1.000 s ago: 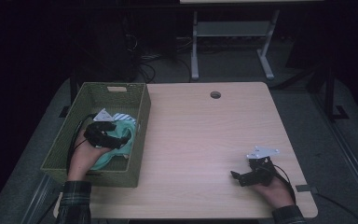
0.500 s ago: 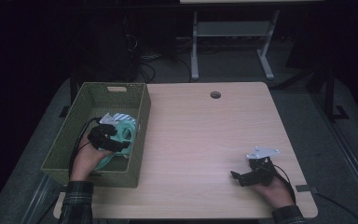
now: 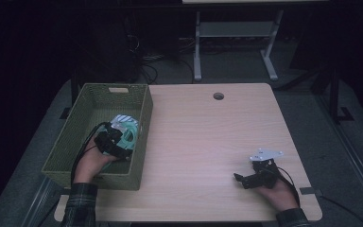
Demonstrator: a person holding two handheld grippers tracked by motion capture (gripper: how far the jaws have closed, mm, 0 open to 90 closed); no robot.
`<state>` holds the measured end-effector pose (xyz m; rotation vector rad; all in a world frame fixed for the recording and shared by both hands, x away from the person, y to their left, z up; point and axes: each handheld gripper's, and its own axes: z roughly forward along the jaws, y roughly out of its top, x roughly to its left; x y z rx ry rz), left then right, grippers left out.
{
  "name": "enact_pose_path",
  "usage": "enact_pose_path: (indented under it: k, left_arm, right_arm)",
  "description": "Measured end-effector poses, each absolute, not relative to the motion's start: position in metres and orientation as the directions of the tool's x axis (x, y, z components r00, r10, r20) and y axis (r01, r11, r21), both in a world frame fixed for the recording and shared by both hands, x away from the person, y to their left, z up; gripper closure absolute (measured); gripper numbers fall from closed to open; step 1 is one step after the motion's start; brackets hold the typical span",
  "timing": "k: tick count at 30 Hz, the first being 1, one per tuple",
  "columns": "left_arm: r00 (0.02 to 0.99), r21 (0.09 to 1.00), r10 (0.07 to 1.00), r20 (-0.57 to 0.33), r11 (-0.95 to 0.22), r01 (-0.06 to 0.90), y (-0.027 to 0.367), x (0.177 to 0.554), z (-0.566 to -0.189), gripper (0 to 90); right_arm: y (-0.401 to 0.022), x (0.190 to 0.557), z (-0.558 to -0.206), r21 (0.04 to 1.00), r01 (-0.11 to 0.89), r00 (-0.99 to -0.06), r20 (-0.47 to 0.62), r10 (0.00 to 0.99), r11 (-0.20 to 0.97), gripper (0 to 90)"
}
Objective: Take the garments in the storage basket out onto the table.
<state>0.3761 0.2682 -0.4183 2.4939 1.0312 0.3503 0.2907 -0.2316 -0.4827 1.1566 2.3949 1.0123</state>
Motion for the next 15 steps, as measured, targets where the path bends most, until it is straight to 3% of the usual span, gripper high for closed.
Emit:
enact_pose_path:
  k: [11,15]
  left_arm:
    - [0.714,0.387,0.698,0.050,-0.673,0.630,0.262,0.378,-0.426,23.5]
    - [0.719,0.361,0.693,0.052,-0.685,0.633,0.260,0.378,-0.429,27.3]
  right_arm:
    - [-0.232,0.291,-0.483,0.704,0.566,-0.633,0.037,0.773,0.429,2.3]
    - [-0.232,0.291,-0.483,0.703,0.568,-0.632,0.038,0.774,0.428,2.3]
